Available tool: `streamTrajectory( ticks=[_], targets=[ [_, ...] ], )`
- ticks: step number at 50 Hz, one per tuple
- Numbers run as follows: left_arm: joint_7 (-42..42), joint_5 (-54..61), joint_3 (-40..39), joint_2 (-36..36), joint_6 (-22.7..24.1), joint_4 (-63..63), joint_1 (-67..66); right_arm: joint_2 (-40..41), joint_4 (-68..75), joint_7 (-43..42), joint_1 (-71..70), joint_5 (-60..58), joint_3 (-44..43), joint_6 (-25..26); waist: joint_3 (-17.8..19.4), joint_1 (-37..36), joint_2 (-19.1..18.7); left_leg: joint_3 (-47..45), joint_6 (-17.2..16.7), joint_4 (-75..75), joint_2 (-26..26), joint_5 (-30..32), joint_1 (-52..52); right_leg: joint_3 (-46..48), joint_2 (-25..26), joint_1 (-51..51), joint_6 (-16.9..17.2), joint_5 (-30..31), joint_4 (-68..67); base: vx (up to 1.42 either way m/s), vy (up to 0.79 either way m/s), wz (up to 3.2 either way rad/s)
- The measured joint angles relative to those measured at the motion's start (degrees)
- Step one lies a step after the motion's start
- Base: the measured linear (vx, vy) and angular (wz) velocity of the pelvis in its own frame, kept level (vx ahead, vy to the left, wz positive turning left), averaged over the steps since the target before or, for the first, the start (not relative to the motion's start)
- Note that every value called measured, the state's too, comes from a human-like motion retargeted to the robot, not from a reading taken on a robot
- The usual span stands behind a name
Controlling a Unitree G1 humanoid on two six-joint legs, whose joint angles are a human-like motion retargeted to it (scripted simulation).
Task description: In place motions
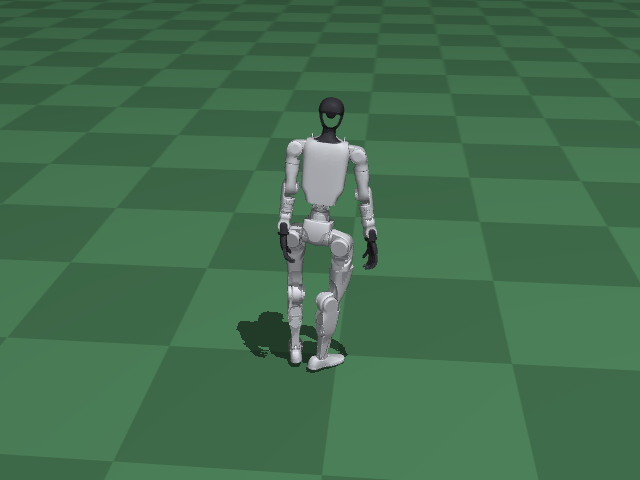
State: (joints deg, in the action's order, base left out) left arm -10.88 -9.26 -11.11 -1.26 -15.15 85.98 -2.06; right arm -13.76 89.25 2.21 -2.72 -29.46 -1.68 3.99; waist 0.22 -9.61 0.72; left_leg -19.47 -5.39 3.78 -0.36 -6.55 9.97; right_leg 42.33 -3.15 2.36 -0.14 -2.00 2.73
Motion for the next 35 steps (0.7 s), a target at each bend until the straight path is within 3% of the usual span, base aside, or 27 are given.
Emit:
streamTrajectory(
  ticks=[8,10,12,13,15,20,23,25,29,35],
  targets=[
    [2.4,3.5,-3.6,-1.4,-0.8,5.9,-2.1,3.5,-2.4,2.5,3.6,1.7,-0.8,-0.7,-5.1,6.6,2.6,-25.0,2.6,9.0,5.5,-5.5,-5.5,12.5,-3.4,-0.9,3.3,-3.1,-1.6,-0.28,-0.06,2.47],
    [2.7,4.1,-3.9,-1.6,-0.7,6.4,-2.2,4.2,-3.0,2.7,4.0,1.5,-1.1,-0.9,-6.3,7.8,2.2,-24.6,2.6,9.4,5.5,-4.9,-6.0,15.7,-3.2,-1.4,4.2,-3.2,-2.1,-0.27,0.05,2.07],
    [3.0,4.3,-4.0,-1.6,-0.7,6.6,-2.1,4.5,-3.3,2.7,4.1,1.5,-1.0,-1.2,-6.9,7.2,0.6,-19.8,-1.4,5.8,4.3,-6.2,-6.7,17.9,-1.4,-2.1,4.7,-3.1,-2.9,-0.27,0.13,1.3],
    [3.1,4.3,-4.0,-1.5,-0.6,6.6,-2.1,4.4,-3.4,2.7,4.1,1.5,-0.7,-1.4,-7.0,6.3,-0.1,-18.1,-1.6,3.3,3.3,-6.9,-7.3,18.6,-0.8,-2.6,4.7,-3.0,-3.6,-0.25,0.17,0.83],
    [3.0,4.2,-3.8,-0.9,-0.6,6.2,-1.9,4.1,-3.3,3.0,3.9,1.1,-0.2,-1.6,-6.9,5.1,-1.0,-15.3,0.8,0.0,1.4,-7.1,-7.9,21.0,-0.9,-3.7,4.7,-2.1,-5.5,-0.28,0.22,0.65],
    [2.3,4.0,-1.8,-0.2,0.4,4.0,0.7,3.3,-5.1,2.2,2.1,1.4,0.3,-2.7,-3.8,3.9,-4.7,-8.4,1.4,-1.1,3.5,-6.3,-7.1,23.3,-3.4,-6.0,2.4,6.1,-14.2,-0.34,0.17,1.0],
    [1.4,2.2,0.3,-0.6,-0.1,3.6,2.5,2.6,-6.8,2.6,2.8,1.0,0.1,-3.3,-3.8,4.1,-8.2,-2.7,2.0,-0.7,5.7,-6.5,-5.7,17.9,-7.2,-3.4,-1.8,10.7,-26.1,-0.24,0.22,1.42],
    [1.2,1.3,0.9,-0.9,-0.7,3.9,3.8,2.5,-7.0,2.4,3.1,1.2,0.1,-3.3,-3.9,4.5,-8.6,0.7,2.4,-0.7,5.4,-6.0,-4.8,11.2,-9.0,-0.5,-2.1,12.3,-31.5,-0.15,0.06,1.49],
    [0.0,1.4,2.2,-2.0,-0.8,3.8,6.0,3.2,-5.8,2.6,2.2,2.7,0.1,-3.1,-2.5,6.2,-7.4,7.5,3.3,-1.4,3.0,-4.3,-4.2,-9.4,-5.4,6.3,-1.0,11.1,-33.8,-0.22,0.04,1.57],
    [-3.6,-1.4,3.2,-3.7,-2.6,3.2,6.9,4.3,-7.5,2.9,2.9,1.4,1.5,-3.9,-2.6,8.9,-5.9,13.8,3.3,-2.5,0.8,-2.7,-3.2,-20.2,-0.7,8.7,-1.1,7.2,-27.0,-0.07,-0.02,1.44]
  ],
)
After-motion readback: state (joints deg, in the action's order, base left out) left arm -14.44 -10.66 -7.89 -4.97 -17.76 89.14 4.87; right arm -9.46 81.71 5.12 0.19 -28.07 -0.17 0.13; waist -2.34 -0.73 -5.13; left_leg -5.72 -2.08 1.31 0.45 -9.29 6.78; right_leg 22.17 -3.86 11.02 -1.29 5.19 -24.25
